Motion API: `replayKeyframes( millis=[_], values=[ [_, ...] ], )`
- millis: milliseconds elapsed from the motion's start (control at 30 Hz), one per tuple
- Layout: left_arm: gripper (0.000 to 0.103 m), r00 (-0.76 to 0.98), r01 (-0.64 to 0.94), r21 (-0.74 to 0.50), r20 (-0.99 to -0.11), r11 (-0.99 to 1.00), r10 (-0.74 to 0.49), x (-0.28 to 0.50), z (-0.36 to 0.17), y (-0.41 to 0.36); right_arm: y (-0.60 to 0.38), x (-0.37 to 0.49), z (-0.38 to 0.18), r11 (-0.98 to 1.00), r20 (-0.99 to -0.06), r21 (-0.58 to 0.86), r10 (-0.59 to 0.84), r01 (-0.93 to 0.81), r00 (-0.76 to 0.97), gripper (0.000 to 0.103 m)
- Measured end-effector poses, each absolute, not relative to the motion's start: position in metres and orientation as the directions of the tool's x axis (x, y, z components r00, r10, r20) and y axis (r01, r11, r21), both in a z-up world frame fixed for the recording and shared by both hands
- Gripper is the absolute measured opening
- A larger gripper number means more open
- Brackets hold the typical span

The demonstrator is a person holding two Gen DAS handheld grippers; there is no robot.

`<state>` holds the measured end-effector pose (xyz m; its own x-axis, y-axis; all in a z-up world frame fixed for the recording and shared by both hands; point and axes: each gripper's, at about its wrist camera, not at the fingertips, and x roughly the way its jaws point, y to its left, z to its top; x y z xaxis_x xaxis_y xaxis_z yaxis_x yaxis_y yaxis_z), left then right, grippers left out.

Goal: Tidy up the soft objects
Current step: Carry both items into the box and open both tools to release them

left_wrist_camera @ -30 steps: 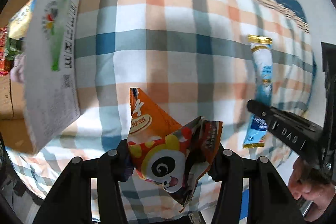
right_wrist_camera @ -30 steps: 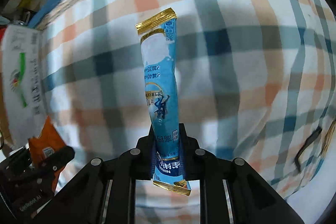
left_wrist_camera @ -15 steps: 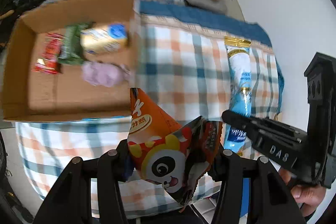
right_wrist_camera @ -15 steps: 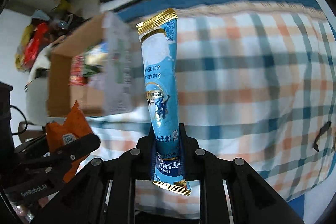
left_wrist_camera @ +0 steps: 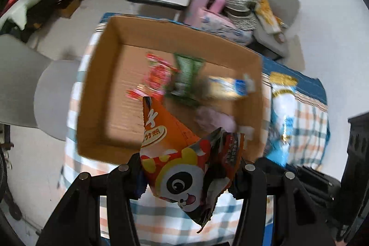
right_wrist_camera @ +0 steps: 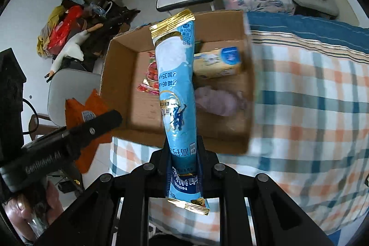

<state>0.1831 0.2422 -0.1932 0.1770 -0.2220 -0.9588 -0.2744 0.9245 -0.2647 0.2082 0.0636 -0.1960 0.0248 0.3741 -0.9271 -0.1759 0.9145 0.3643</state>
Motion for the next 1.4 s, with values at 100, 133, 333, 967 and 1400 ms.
replayKeyframes(
  millis=[100,133,333,967,1400],
  values=[
    [0.05,0.151,-0.302,-0.24,-0.968,0.922,-0.202,0.196,-0.21,0.264,0.088,0.217,-0.212,0.922,-0.933,0.353,0.359,-0.16,0.008,0.019],
    [0.05,0.139,-0.311,-0.229,-0.971,0.922,-0.194,0.202,-0.218,0.27,0.095,0.221,-0.219,0.925,-0.936,0.347,0.352,-0.155,0.005,0.019],
    [0.05,0.064,-0.315,-0.151,-0.988,0.937,-0.138,0.229,-0.258,0.289,0.118,0.241,-0.258,0.945,-0.951,0.31,0.309,-0.105,-0.022,0.019],
    [0.052,-0.122,-0.255,-0.051,-0.989,0.966,-0.085,0.237,-0.329,0.287,0.13,0.265,-0.333,0.972,-0.97,0.225,0.218,-0.06,-0.104,0.022],
    [0.087,-0.024,-0.282,-0.106,-0.993,0.954,-0.117,0.211,-0.293,0.284,0.125,0.251,-0.303,0.969,-0.974,0.226,0.225,-0.099,-0.02,0.097]
  ],
)
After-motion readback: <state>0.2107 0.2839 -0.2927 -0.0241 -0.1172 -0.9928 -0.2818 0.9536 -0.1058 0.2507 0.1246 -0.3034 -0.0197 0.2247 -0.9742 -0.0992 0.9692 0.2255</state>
